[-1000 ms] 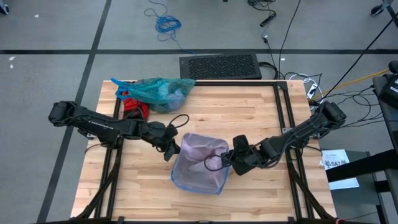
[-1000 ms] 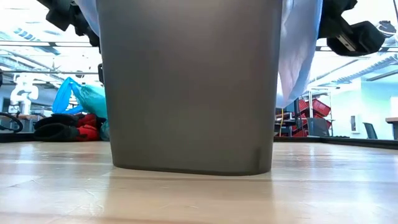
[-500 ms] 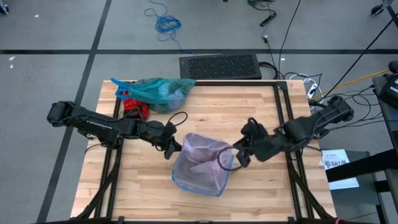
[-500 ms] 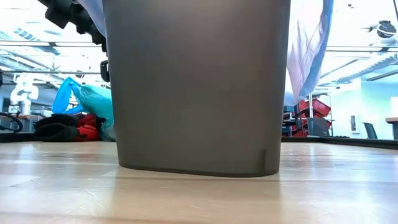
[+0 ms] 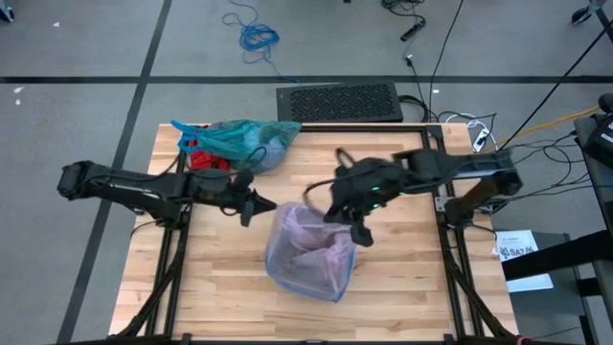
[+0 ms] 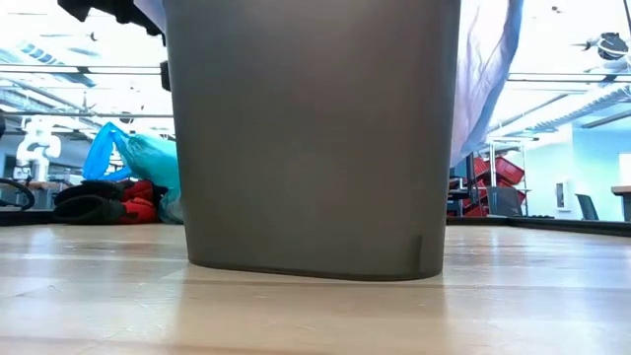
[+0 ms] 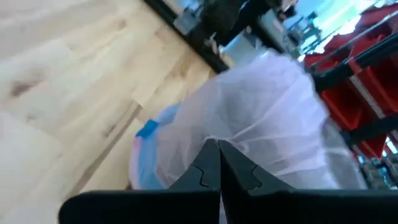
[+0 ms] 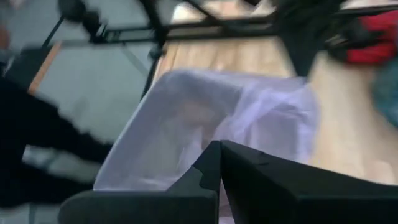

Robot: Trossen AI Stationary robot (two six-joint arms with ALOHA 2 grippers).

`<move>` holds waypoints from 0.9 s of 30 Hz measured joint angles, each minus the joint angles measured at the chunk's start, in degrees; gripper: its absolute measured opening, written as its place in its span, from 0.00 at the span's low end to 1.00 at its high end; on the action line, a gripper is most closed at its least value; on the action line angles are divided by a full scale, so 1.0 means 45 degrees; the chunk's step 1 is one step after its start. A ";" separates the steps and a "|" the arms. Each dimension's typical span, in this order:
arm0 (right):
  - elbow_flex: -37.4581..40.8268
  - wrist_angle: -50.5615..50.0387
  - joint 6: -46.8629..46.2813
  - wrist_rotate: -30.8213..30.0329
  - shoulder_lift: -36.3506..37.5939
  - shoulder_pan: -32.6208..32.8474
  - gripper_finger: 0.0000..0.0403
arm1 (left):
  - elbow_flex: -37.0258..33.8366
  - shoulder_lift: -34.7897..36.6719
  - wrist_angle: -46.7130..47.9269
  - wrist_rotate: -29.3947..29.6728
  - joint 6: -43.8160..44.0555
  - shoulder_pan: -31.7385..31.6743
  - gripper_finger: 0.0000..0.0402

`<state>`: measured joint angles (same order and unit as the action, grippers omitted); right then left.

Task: Place trash/remove bag and relplace
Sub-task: Insert the new pink trash bag into the black trash bin

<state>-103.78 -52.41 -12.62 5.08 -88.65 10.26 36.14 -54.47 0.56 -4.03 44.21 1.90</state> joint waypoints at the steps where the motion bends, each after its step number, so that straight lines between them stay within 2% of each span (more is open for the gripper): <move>1: -0.0237 -0.0148 0.0406 0.0409 -0.0352 -0.0085 0.00 | 0.0000 0.0206 0.0087 0.0093 -0.0010 -0.0007 0.00; 3: -0.0751 -0.0642 0.1142 0.1091 -0.1068 -0.0140 0.00 | 0.0015 0.0638 0.0749 0.0398 0.0000 -0.0002 0.00; 6: -0.1555 -0.1765 0.2073 0.1437 -0.2072 -0.0108 0.00 | 0.0015 0.0769 0.1561 0.0724 0.0093 0.0088 0.00; 11: -0.2382 -0.2703 0.2442 0.2142 -0.3131 -0.0091 0.00 | 0.0011 0.0160 0.1123 0.1004 0.0436 0.0820 0.00; 17: -0.2490 -0.2706 0.2427 0.2292 -0.3306 -0.0096 0.00 | 0.0010 -0.1068 -0.0255 0.1691 0.0952 0.1937 0.00; 23: -0.2491 -0.2767 0.2502 0.2292 -0.3306 -0.0117 0.00 | 0.0010 -0.2201 -0.0171 0.2010 0.1454 0.2934 0.00; 27: -0.2494 -0.2792 0.2597 0.2292 -0.3306 -0.0120 0.00 | 0.0010 -0.2190 -0.0108 0.2213 0.1761 0.3200 0.00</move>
<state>-115.00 -64.97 -0.93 15.40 -103.53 9.72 36.18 -64.32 0.07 5.93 52.13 16.30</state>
